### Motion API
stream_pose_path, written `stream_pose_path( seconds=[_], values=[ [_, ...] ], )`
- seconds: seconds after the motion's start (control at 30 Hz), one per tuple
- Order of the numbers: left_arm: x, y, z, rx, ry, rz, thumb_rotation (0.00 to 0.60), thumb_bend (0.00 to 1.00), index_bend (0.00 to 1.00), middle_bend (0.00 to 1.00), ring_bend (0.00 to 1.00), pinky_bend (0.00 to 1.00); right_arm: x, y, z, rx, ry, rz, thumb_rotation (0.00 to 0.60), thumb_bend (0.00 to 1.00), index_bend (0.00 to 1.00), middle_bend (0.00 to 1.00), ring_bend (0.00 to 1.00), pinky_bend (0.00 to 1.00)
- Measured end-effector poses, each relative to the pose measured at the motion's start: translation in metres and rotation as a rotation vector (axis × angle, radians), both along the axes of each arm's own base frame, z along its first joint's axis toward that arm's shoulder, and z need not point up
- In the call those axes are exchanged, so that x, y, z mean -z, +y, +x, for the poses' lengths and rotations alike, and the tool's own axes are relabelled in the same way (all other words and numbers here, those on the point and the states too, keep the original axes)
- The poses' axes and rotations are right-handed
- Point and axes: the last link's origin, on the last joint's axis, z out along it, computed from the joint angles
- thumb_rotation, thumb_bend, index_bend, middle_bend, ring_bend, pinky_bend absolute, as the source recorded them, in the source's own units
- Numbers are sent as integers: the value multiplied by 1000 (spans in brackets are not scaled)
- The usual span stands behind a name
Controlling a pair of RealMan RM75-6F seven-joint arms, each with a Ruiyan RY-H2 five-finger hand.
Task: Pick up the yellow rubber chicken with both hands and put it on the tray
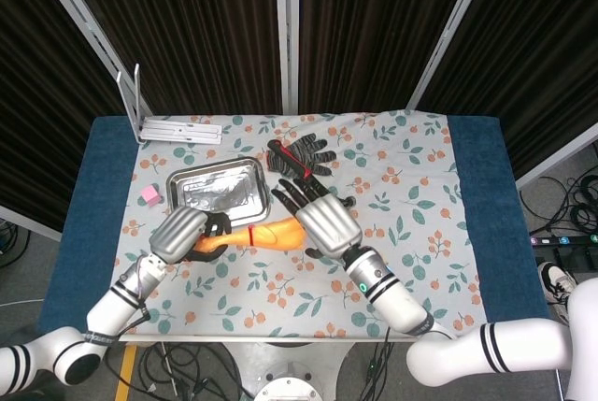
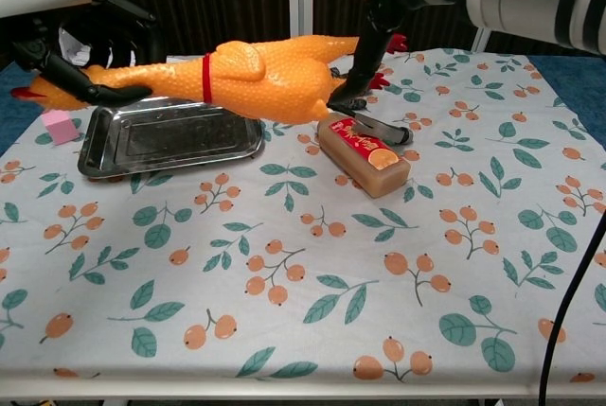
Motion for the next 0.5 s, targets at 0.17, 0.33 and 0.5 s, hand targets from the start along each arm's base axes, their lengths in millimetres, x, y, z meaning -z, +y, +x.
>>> stream_pose_path(
  seconds=[0.17, 0.33, 0.5],
  values=[
    [0, 9, -17, -53, 20, 25, 600, 629, 736, 767, 661, 731, -26, -3, -15, 14, -11, -71, 600, 0, 0, 0, 42, 129],
    [3, 28, -40, -138, 32, 71, 600, 628, 735, 767, 659, 719, -54, 0, -42, 34, -18, -133, 600, 0, 0, 0, 42, 127],
    [12, 49, -60, -215, 40, 123, 600, 626, 731, 759, 630, 651, -75, 4, -78, 90, -9, -166, 600, 0, 0, 0, 42, 126]
  ],
)
